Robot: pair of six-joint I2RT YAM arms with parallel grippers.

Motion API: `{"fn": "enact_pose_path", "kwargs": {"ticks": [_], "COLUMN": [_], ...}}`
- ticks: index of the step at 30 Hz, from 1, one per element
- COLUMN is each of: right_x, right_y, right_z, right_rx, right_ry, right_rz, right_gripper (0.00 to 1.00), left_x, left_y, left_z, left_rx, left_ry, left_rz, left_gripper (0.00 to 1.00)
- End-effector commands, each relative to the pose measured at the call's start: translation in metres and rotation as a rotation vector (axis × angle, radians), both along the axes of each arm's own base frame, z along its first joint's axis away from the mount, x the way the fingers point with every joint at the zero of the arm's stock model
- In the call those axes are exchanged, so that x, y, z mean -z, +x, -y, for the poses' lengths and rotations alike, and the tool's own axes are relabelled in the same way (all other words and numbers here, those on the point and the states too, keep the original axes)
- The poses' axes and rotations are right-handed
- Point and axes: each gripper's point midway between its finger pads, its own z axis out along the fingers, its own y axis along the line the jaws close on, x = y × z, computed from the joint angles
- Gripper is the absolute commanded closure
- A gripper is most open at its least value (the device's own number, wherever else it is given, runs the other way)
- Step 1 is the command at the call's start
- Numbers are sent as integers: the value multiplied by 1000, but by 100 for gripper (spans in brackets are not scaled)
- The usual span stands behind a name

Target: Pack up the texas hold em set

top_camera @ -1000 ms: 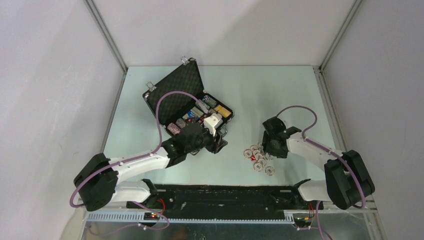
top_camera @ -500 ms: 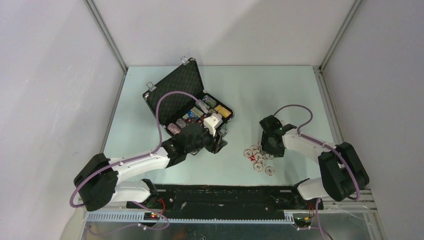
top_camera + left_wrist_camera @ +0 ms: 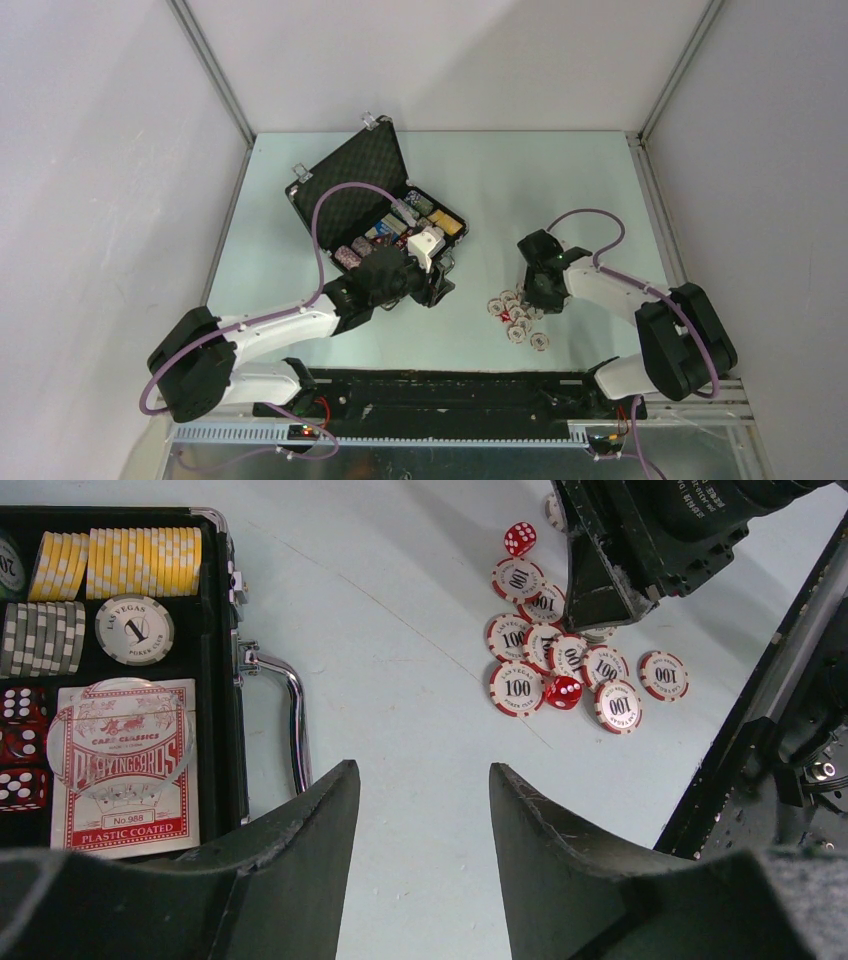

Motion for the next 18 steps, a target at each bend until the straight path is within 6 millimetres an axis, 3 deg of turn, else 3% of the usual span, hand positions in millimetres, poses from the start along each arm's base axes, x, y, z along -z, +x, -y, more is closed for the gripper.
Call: {"fn": "enact_pose_path", "kwargs": {"ticks": [1, 10, 18], "right_x": [4, -26, -40], "right_y": [-20, -10, -8], "right_z": [19, 16, 15], "right_rx": [25, 69, 86], "right_ry": [-50, 59, 113], "right_rz": [-65, 39, 81], "right_gripper": [65, 73, 73], "left_x": [-12, -12, -11], "left_y": [5, 3, 0], "left_z": [5, 8, 11], "left_rx": [7, 19, 31], "left_ry": [-14, -19, -21], "left_rz": [47, 44, 39], "left_gripper": [43, 43, 42]}}
